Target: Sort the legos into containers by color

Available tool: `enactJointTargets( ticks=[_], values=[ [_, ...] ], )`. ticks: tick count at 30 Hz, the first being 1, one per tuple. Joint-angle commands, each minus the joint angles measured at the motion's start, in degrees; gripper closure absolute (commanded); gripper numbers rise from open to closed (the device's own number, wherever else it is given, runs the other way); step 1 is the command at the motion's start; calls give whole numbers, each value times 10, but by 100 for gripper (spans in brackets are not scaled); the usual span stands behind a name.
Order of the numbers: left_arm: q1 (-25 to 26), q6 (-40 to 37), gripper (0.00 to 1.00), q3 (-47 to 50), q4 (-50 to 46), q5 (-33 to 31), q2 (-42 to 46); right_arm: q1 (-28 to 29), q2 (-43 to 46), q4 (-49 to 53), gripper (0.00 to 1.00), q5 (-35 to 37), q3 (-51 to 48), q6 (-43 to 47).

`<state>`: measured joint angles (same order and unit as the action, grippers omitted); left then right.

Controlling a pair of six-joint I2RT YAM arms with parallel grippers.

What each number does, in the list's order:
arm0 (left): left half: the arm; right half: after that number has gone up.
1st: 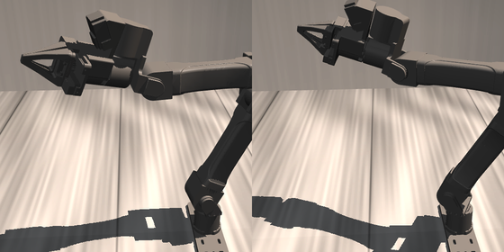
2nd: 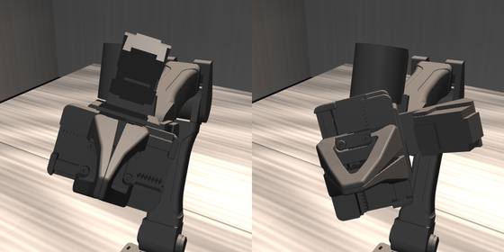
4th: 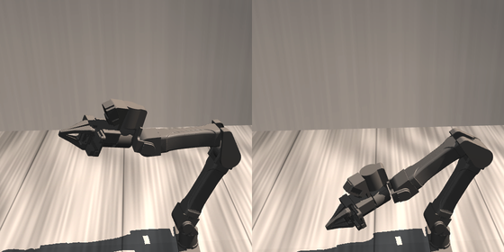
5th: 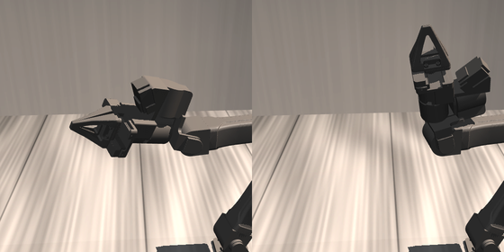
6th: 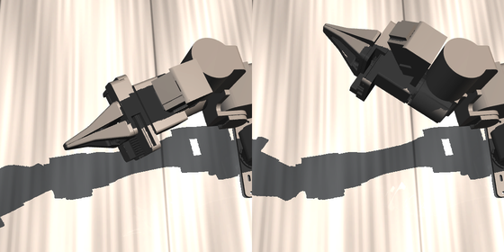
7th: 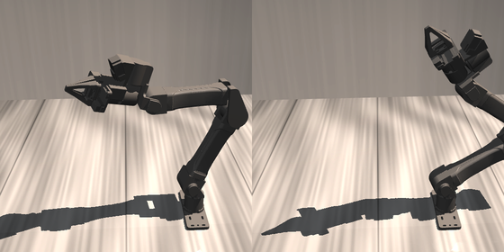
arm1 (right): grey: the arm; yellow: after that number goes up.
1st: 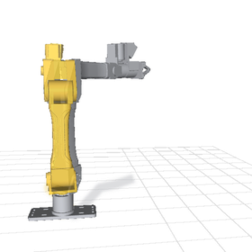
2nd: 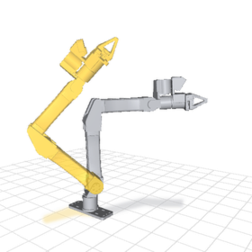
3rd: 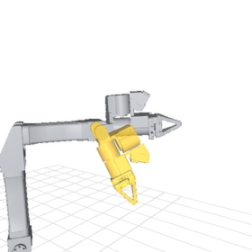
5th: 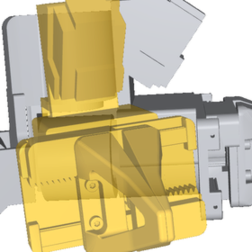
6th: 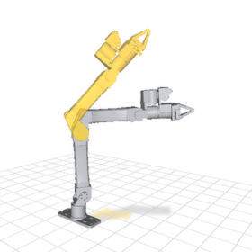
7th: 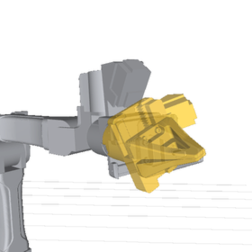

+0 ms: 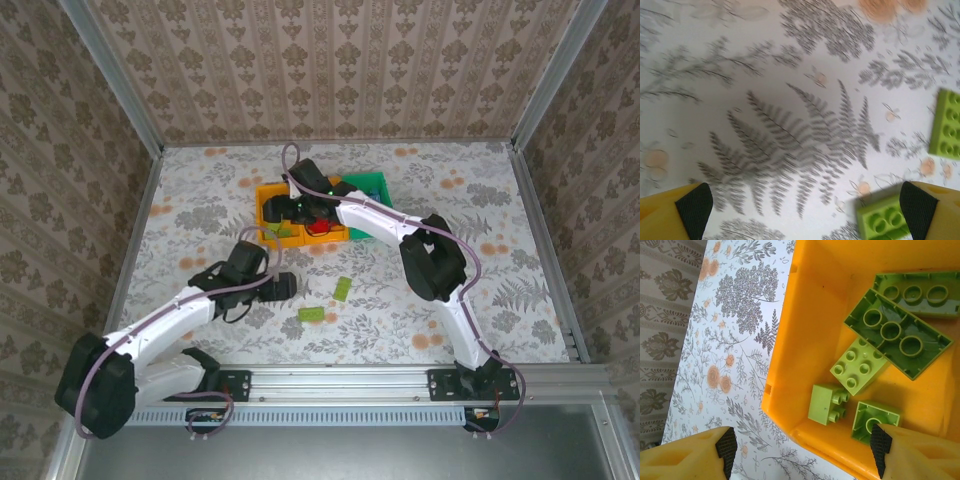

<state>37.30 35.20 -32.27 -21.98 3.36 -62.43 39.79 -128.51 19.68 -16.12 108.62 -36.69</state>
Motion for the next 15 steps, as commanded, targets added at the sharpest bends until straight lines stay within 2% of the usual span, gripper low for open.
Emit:
enactJointTargets(
  ticks=[1, 9, 15],
  values=[
    [46, 62, 0, -31, -44, -19, -17, -3, 50, 18, 25, 8, -24, -8],
    [160, 134, 0, -127, -127, -28, -137, -30, 151, 28, 23, 89, -134, -2],
    [204, 162, 0, -203, -178, -31, -243, -69, 224, 39, 21, 138, -228, -4]
  ],
)
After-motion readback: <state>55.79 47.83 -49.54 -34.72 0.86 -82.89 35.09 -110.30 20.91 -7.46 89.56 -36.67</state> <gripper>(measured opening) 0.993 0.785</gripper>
